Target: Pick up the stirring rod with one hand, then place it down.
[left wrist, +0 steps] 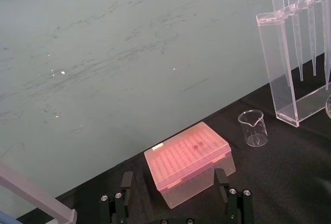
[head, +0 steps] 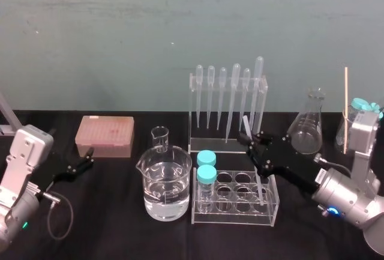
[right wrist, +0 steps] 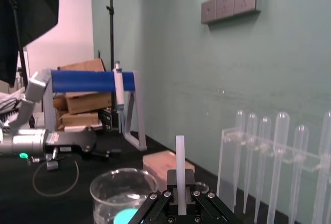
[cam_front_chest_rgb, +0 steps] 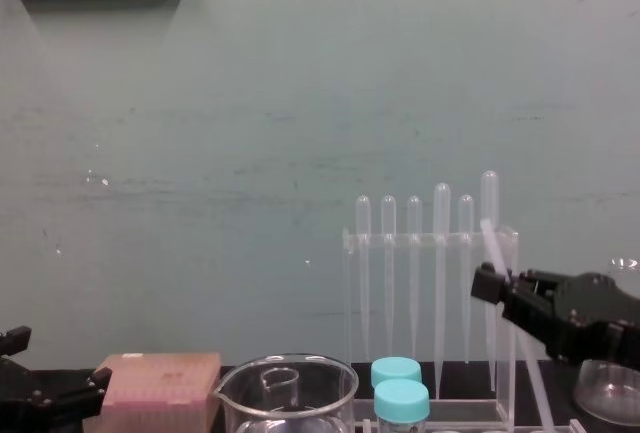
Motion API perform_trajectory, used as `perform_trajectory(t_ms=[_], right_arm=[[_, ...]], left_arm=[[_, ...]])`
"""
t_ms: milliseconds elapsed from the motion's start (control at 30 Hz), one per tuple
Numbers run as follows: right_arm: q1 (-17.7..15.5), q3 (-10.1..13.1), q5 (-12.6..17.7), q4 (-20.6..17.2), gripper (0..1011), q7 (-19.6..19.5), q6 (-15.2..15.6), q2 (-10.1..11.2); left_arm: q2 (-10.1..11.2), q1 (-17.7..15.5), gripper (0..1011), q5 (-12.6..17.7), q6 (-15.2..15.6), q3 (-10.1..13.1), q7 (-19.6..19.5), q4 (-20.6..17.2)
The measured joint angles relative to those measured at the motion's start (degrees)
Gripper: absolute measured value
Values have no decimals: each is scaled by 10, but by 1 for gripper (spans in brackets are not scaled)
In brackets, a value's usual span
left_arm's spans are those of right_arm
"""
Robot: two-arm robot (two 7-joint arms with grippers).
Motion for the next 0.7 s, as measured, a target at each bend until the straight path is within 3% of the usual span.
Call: perform_trajectory(t_ms=[400,700], right_arm=[[23,-12,-9,56,72,11,-2,-11],[23,-12,-9,56,72,11,-2,-11]], left_arm=[[0,0,1000,0,0,0,0,0],[0,0,1000,0,0,0,0,0]])
